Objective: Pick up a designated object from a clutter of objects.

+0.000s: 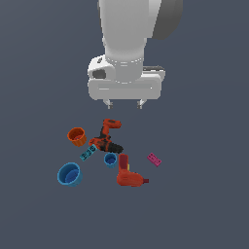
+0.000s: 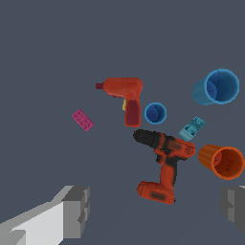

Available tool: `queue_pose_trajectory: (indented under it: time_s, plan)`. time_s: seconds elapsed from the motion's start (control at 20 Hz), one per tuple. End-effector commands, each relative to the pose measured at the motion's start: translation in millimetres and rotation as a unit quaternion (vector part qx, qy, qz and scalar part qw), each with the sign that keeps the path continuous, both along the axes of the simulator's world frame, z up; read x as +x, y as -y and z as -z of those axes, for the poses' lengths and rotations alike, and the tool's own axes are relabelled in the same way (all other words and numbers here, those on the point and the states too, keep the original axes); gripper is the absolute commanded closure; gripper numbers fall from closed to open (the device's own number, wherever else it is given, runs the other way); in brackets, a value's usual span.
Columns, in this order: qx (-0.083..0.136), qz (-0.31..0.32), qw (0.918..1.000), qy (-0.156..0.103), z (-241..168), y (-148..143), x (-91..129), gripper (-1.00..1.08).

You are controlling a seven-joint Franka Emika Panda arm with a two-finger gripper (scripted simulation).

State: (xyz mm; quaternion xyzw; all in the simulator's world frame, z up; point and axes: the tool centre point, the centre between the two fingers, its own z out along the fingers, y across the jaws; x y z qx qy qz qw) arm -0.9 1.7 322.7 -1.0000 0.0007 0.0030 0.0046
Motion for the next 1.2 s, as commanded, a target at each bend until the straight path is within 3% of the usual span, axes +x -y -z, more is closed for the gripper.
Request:
queue_pose_trajectory:
  time_s: [0.0,0.65,1.15]
  plan:
    - [0.0,0.0,1.0,0.0,0,0,0,-1.0]
    - [0.002,-0.008,0.9999,0.008,1,0,4,-1.0]
    - [-0.015,-0.031,0.9992,0.02,47,4,32,-1.0]
